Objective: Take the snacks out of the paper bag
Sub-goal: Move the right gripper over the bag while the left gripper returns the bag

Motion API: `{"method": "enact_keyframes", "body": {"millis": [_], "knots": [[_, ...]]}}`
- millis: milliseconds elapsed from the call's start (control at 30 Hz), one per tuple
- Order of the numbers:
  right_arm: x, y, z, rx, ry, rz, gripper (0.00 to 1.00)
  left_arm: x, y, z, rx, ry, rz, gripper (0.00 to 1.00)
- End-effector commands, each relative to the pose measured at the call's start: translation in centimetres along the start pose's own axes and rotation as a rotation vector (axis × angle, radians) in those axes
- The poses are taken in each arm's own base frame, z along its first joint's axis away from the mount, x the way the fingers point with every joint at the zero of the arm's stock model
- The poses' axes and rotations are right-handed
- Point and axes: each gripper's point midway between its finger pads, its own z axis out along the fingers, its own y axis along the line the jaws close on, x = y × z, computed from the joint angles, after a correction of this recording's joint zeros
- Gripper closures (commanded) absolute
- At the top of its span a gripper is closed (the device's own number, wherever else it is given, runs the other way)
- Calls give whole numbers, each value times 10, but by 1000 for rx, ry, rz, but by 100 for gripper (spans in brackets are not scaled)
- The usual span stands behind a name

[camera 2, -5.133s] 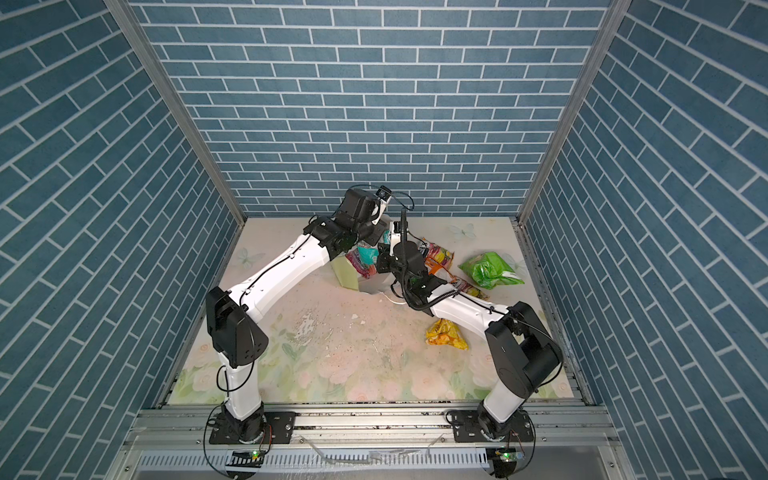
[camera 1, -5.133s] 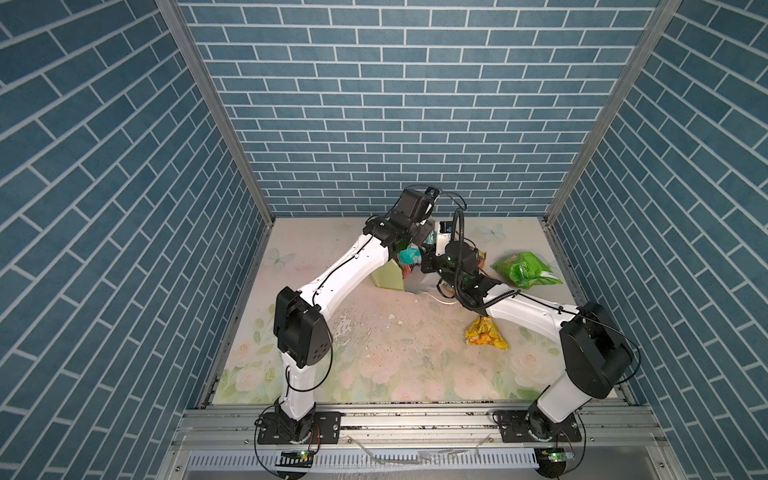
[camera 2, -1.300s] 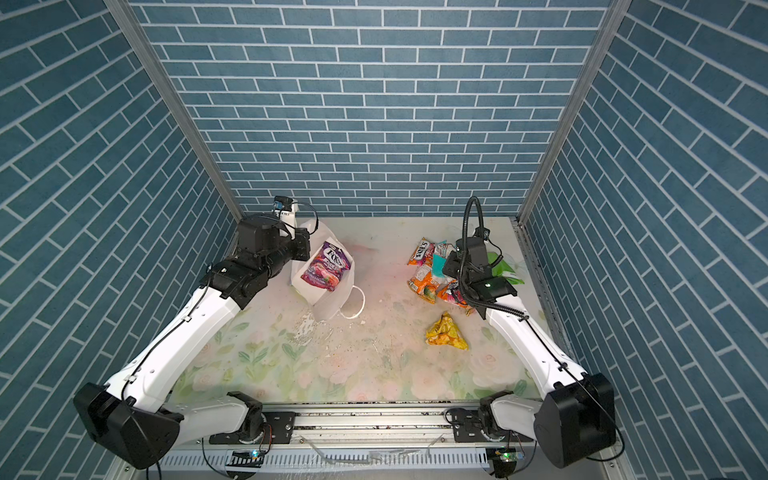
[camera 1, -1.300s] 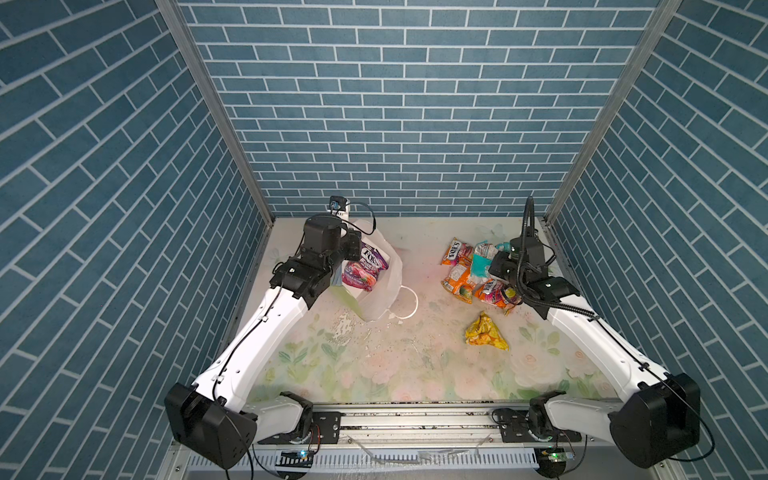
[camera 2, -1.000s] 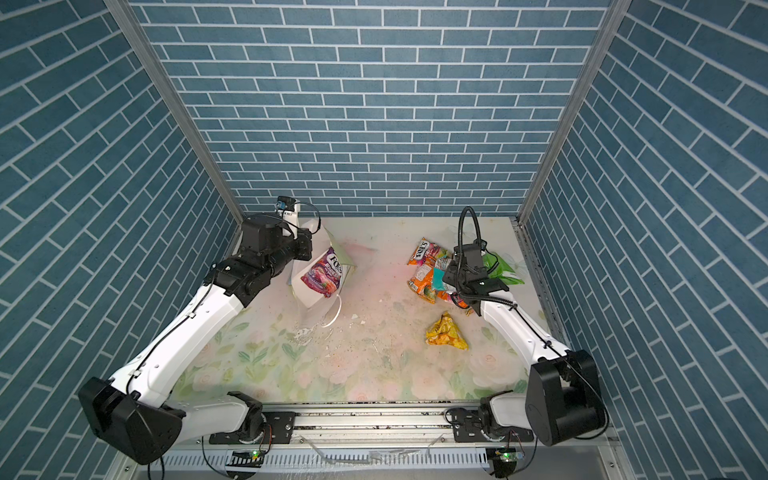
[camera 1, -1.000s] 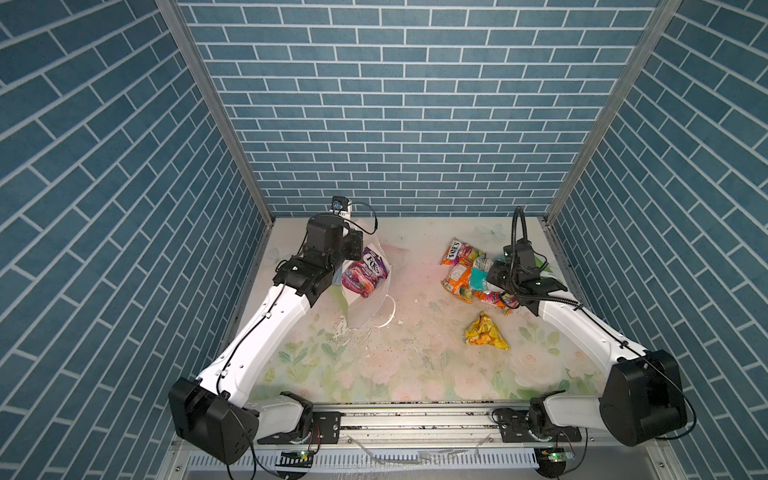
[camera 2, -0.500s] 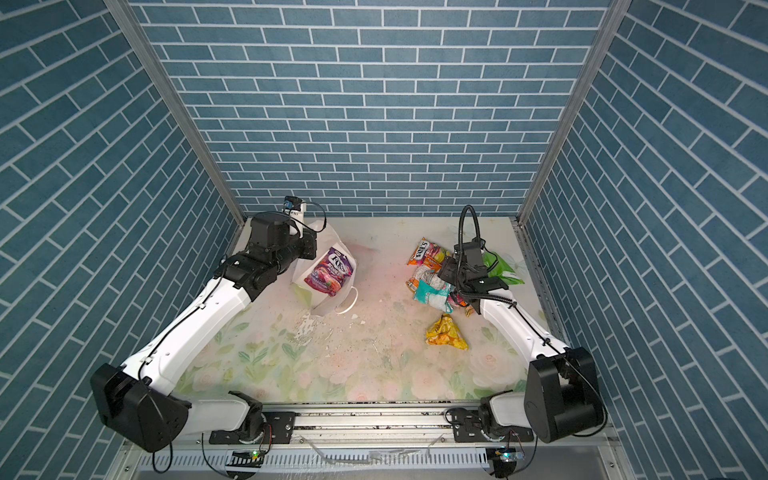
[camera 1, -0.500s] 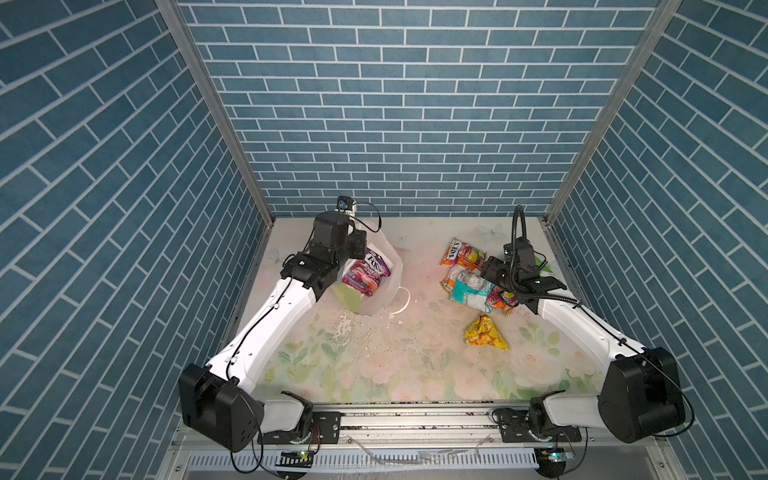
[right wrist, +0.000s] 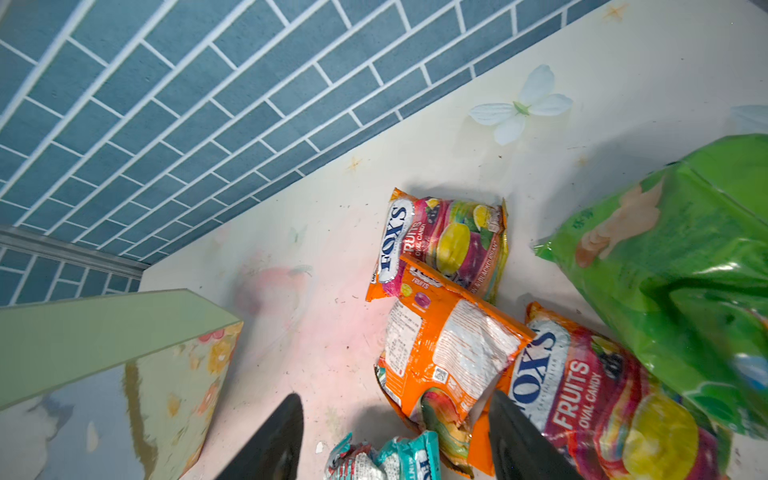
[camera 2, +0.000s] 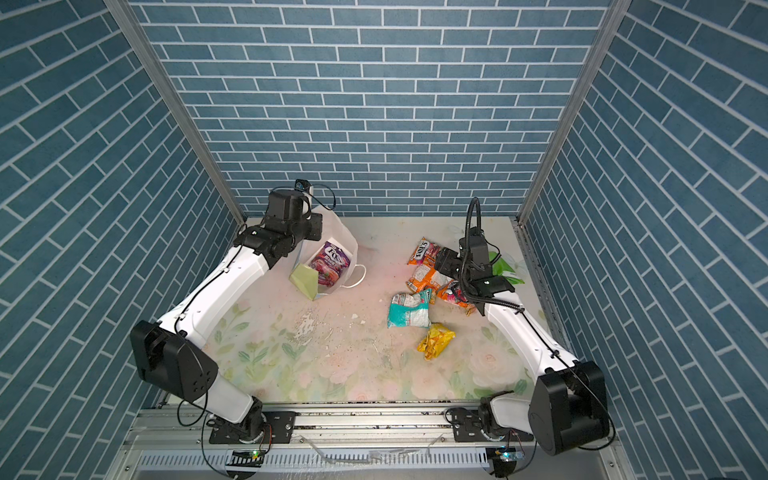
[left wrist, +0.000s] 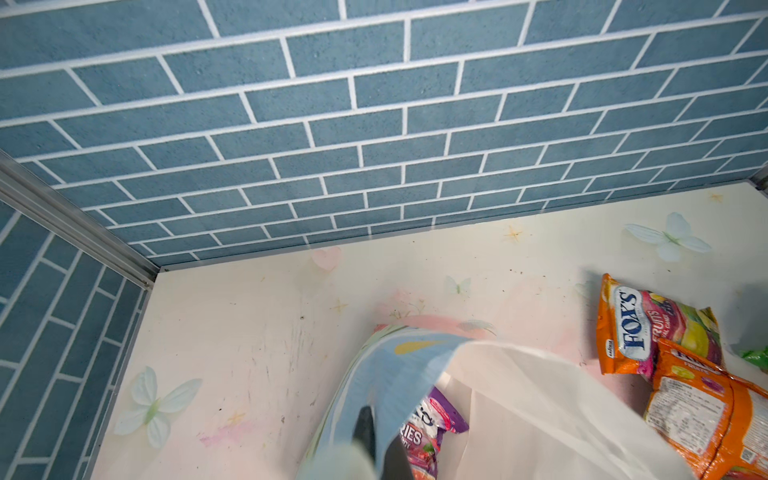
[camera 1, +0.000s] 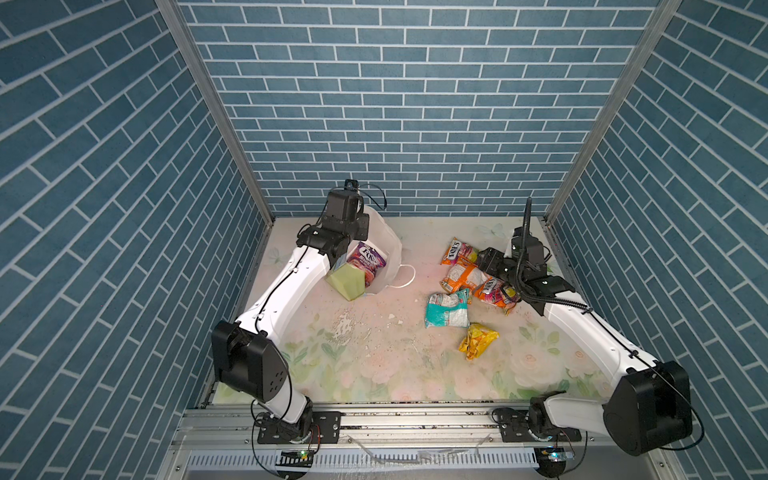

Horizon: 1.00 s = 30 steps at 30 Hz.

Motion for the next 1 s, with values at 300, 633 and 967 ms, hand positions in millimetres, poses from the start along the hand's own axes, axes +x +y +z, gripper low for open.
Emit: {"method": "enact_keyframes", "body": {"millis": [300, 633, 967], "knots": [[4, 80, -10, -251, -40, -128, 32, -75, 17, 35, -66, -95, 153, 100], [40, 102, -9, -308, -113, -192, 34, -13, -110, 39, 166, -75, 497, 100], [86, 106, -27, -350, -235, -311, 45, 45, -188, 7, 269, -74, 664, 100]]}}
